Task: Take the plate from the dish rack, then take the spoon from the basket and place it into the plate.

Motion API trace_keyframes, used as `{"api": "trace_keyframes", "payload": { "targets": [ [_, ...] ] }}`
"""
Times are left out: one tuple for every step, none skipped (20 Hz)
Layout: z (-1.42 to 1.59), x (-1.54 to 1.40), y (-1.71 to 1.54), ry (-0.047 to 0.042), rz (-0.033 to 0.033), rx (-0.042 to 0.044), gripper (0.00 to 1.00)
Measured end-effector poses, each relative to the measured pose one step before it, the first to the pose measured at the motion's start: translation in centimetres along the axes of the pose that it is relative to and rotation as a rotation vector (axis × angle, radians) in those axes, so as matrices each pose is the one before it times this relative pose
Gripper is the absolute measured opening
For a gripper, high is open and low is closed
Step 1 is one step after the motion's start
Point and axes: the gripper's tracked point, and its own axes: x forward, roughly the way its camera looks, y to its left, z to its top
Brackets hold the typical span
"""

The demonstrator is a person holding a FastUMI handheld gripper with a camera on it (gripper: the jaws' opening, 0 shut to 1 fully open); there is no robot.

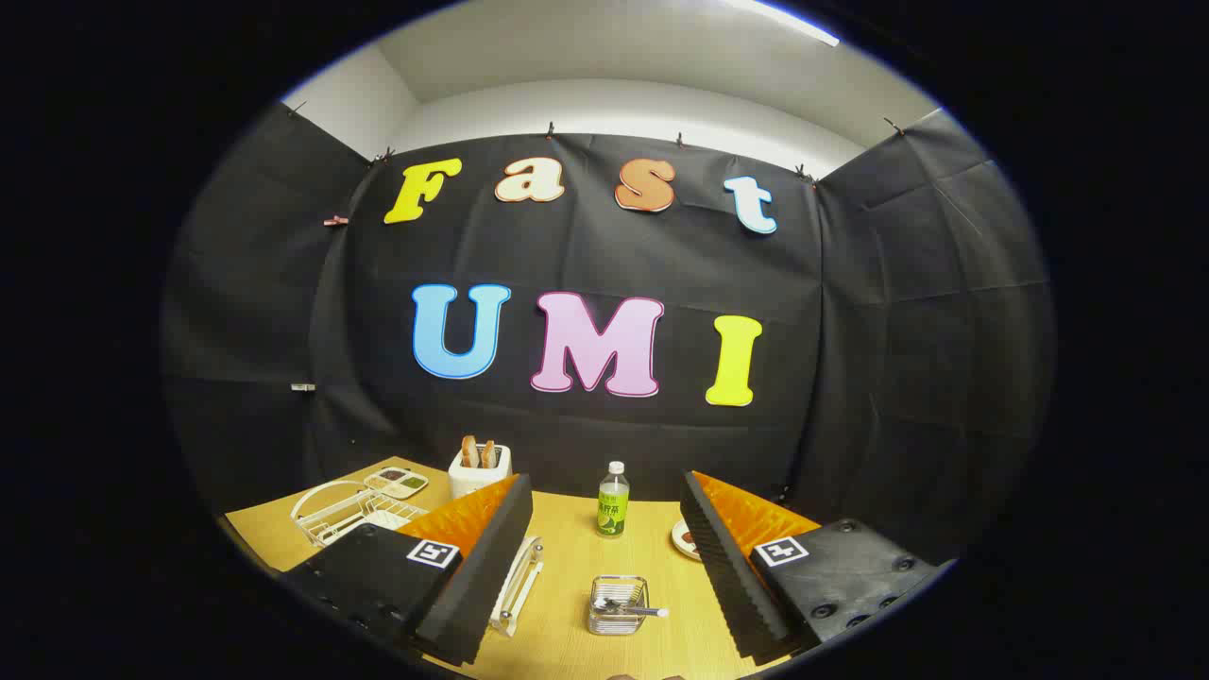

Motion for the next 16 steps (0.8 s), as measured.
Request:
{"api": "trace_keyframes", "payload": {
  "targets": [
    [-0.192, 0.123, 0.167, 0.00393, 0.00033, 0.00077, 0.97],
    [-0.300, 0.082, 0.202, 0.00568, 0.00085, 0.00333, 0.97],
    [-0.327, 0.092, 0.288, 0.00824, 0.00456, 0.00359, 0.97],
    [-0.351, 0.128, 0.392, 0.01171, 0.00536, 0.00080, 0.97],
    [-0.294, 0.091, 0.191, 0.01471, 0.00258, -0.00175, 0.97],
    [-0.112, -0.036, 0.139, 0.00388, 0.00090, 0.00281, 0.97],
    [0.147, 0.037, 0.261, 0.00101, 0.00392, 0.00226, 0.97],
    [-0.096, 0.008, 0.180, 0.00456, -0.00034, 0.00277, 0.97],
    [-0.095, -0.050, 0.050, 0.00320, -0.00130, -0.00058, 0.97],
    [-0.061, 0.034, -0.107, -0.00101, -0.00680, 0.00070, 0.97],
    [-0.037, 0.003, -0.063, 0.00076, -0.00127, 0.00164, 0.97],
    [-0.108, 0.026, -0.002, 0.00398, -0.00130, 0.00128, 0.97],
    [-0.115, 0.086, -0.062, 0.00332, -0.00234, -0.00020, 0.97],
    [-0.043, 0.020, -0.203, 0.00127, -0.00486, 0.00160, 0.97],
    [-0.066, 0.011, -0.147, -0.00057, -0.00550, 0.00494, 0.97],
    [-0.199, 0.035, -0.059, 0.00264, -0.00302, 0.00611, 0.97]
  ]
}}
